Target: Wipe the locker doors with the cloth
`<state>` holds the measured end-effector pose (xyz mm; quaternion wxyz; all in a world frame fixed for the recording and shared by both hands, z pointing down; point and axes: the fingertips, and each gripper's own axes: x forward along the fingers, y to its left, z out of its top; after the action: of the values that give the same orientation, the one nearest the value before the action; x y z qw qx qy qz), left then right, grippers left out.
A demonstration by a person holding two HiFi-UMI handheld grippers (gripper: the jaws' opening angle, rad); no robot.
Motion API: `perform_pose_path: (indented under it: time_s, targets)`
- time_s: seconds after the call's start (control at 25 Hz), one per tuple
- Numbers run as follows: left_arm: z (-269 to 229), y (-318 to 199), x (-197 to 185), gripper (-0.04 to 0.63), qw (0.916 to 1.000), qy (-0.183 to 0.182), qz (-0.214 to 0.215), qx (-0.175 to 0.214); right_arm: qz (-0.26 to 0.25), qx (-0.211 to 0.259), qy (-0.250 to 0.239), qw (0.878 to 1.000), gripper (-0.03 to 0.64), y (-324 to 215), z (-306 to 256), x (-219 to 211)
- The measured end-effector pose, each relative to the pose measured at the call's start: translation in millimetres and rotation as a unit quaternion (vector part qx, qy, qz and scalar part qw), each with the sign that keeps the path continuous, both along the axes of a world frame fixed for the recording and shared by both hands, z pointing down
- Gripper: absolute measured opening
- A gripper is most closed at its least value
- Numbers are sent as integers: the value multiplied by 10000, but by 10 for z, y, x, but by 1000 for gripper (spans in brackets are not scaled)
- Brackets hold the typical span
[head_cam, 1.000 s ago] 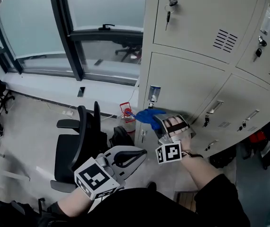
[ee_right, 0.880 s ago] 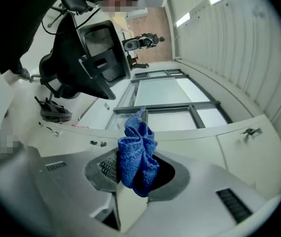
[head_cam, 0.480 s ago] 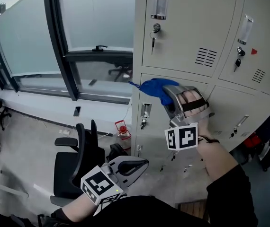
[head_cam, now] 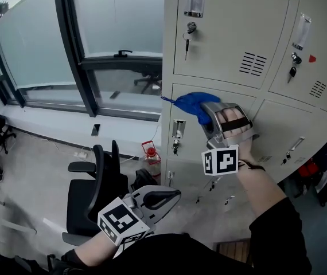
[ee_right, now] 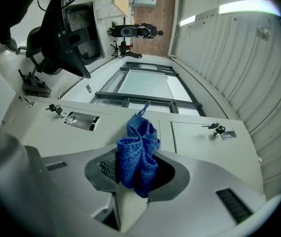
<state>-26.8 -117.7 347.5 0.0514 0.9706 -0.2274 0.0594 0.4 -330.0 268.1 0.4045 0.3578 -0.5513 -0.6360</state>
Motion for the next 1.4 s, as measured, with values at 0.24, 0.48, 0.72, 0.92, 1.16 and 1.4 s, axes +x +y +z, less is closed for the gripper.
perform_pose_path:
  time_s: [0.24, 0.48, 0.72, 0.92, 1.16, 1.4]
  targets:
    - [66, -31, 11, 8, 9999, -51, -11, -102, 27, -308, -13, 9995, 103, -14, 435, 34]
    - [106, -40, 37, 8, 9998, -70, -17, -165, 59, -667, -20, 9978, 103, -6, 920, 69]
    - [176, -41, 83, 8, 9996, -122, 16, -265, 56, -1039, 86, 9945, 103, -7, 1463, 79]
    - [212, -39, 111, 8, 9994, -152, 9, -315, 85, -1426, 187, 9896, 103, -13, 1950, 108]
    - [221, -43, 87, 8, 9994, -169, -26, -297, 194, -1892, 246, 9814, 103, -11, 2478, 146]
    - [288, -36, 63, 8, 9989, -189, -97, -408, 273, -2340, 466, 9707, 103, -9, 2967, 145]
